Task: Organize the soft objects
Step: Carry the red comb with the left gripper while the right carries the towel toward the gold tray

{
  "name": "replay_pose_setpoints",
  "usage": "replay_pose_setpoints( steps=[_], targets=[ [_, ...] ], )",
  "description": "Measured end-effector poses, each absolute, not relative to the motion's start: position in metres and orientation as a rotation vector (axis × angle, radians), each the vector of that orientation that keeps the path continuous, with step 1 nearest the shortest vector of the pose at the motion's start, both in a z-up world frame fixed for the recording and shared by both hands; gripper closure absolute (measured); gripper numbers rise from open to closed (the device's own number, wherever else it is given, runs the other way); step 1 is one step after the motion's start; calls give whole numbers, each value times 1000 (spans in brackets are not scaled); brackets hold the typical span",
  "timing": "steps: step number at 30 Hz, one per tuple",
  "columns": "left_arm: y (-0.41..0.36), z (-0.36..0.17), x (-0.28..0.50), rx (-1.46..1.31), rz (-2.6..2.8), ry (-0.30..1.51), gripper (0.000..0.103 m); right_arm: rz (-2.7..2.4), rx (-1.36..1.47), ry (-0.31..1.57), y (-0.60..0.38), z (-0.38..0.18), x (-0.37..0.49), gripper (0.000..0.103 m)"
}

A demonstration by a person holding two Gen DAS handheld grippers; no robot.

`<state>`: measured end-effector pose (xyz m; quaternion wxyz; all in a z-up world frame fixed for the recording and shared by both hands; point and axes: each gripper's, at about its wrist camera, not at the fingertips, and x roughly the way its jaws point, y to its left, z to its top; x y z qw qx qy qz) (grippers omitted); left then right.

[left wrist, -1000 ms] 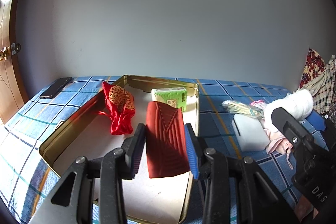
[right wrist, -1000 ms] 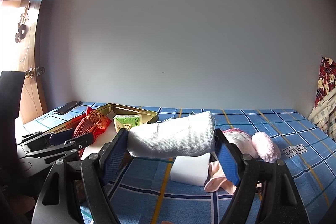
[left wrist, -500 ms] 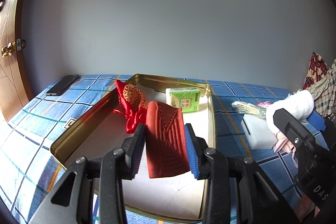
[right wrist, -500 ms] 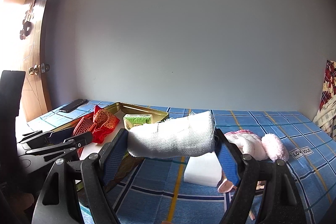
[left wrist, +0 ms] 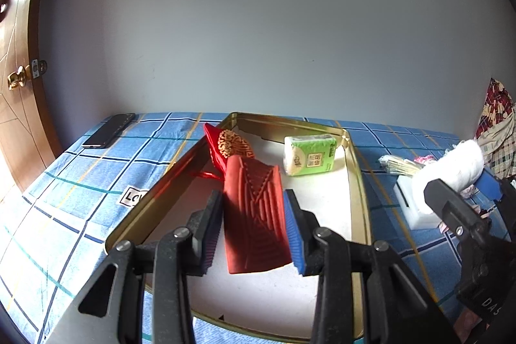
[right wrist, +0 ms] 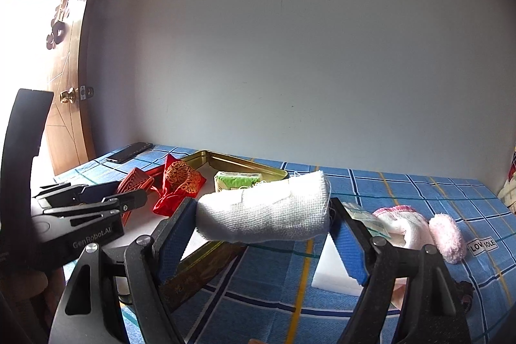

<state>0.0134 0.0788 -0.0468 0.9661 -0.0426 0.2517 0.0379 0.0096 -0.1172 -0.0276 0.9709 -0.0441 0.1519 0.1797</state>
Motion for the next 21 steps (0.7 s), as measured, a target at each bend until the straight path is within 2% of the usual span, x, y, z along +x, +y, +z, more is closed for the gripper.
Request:
replay_pose_setpoints(
  steps=[21],
  targets=[
    [94,-30,62,-81,6,644,67,424,-42,319,-111,-2,29,21]
  ],
)
